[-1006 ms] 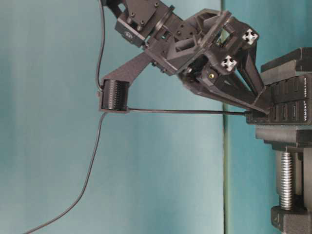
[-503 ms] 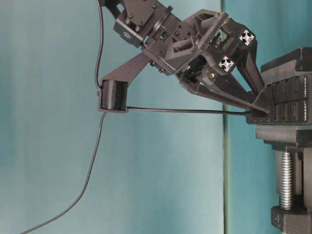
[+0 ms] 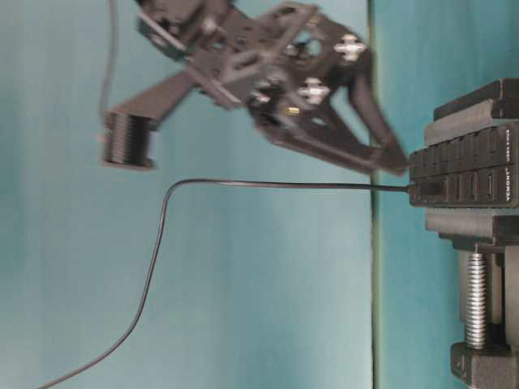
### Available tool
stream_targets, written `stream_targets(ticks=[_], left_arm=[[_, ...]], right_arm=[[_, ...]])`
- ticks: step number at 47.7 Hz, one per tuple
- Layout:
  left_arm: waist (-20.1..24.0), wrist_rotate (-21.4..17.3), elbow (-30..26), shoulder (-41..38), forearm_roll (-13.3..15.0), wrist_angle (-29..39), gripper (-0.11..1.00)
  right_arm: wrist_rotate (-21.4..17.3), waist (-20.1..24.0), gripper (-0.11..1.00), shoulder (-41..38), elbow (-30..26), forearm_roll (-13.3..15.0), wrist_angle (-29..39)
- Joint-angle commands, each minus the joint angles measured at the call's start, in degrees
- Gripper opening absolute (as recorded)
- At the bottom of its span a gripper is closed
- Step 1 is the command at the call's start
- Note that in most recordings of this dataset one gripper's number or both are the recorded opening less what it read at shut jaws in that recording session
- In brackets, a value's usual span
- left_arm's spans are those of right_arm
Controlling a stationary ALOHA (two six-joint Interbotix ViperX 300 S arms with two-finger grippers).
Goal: Insert the USB into the center port of the fixed hub
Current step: 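Open the right gripper to release the inserted plug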
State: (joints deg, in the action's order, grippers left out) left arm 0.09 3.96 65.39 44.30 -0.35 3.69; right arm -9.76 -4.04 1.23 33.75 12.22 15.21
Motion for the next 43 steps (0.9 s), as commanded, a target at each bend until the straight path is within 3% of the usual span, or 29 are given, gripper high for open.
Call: stream_targets(ticks=[1, 43], left_arm=[[0.1, 0.1, -0.5, 0.1, -0.2, -0.6, 0.00], [0.1, 0.2, -0.6, 0.1, -0.2, -0.7, 0.00]], right_arm=[[-0.6, 0.0, 0.79, 2.5, -0.1, 0.0, -0.3], [-1.0, 0.4, 0.79, 2.2, 0.1, -1.0, 0.1]])
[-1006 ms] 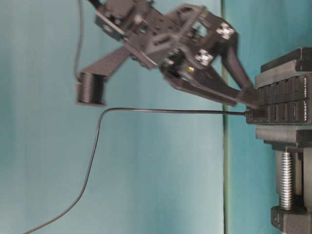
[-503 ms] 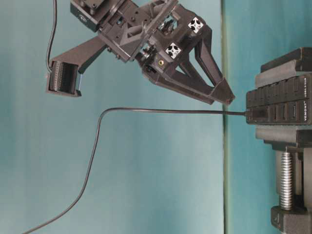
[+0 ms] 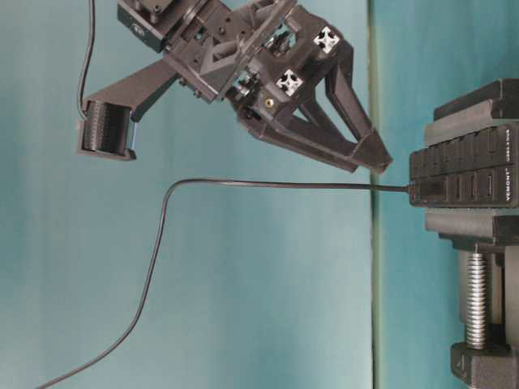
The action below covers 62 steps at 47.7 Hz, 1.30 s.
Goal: Insert the USB into the center port of the fixed hub
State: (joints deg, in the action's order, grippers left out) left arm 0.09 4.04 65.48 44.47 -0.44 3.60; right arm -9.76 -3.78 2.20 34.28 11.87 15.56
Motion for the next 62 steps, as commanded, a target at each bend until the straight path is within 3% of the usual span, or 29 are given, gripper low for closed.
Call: stream_targets(ticks=[1, 12, 62], left_arm=[[0.1, 0.1, -0.9, -0.1, -0.1, -0.6, 0.00], [0.1, 0.1, -1.0, 0.0, -0.1, -0.6, 0.00], [0.0, 0.1, -1.1, -0.1, -0.1, -0.6, 0.00]], right_arm=[[-1.0, 0.2, 0.79, 1.2, -0.4, -0.9, -0.3], [-1.0, 0.3, 0.79, 1.2, -0.4, -2.5, -0.3], [-1.0, 0.9, 0.79, 1.1, -0.4, -2.5, -0.3]])
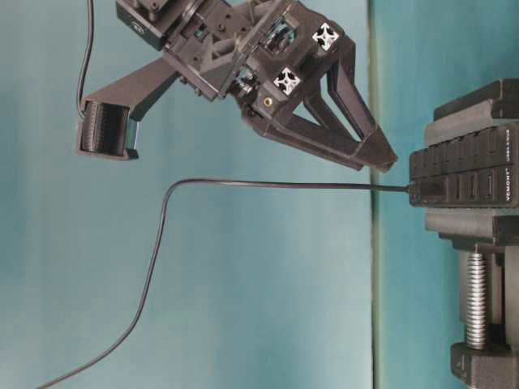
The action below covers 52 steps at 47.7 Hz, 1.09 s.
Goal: Insert the USB into the center port of the fixed hub
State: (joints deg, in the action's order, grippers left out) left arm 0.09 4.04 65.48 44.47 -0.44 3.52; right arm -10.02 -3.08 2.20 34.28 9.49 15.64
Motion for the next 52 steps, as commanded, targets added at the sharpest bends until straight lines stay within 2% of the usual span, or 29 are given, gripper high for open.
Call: stream_targets(ticks=[1, 52], left_arm=[[0.0, 0.1, -1.1, -0.1, -0.1, -0.5, 0.00], [0.1, 0.1, -1.1, -0.1, -0.1, -0.5, 0.00]], right_arm=[[-0.7, 0.2, 0.79, 1.1, -0.4, -0.1, -0.4], [-0.6, 0.2, 0.79, 1.1, -0.4, -0.1, -0.4]])
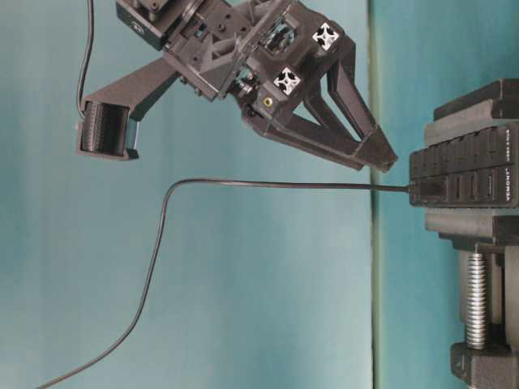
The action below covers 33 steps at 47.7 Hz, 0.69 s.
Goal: Insert the USB into the center port of the fixed hub
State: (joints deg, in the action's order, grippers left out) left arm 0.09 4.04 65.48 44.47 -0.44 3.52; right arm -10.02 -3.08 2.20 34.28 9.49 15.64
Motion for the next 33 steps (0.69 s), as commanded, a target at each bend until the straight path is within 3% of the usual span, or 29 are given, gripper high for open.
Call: stream_targets(ticks=[1, 33], left_arm=[[0.1, 0.1, -1.0, -0.1, 0.0, -0.5, 0.00], [0.0, 0.1, -1.0, -0.1, -0.1, -0.5, 0.00]], right_arm=[[-0.7, 0.2, 0.79, 1.1, -0.4, -0.1, -0.4], [-0.6, 0.2, 0.79, 0.5, -0.4, -0.1, -0.3]])
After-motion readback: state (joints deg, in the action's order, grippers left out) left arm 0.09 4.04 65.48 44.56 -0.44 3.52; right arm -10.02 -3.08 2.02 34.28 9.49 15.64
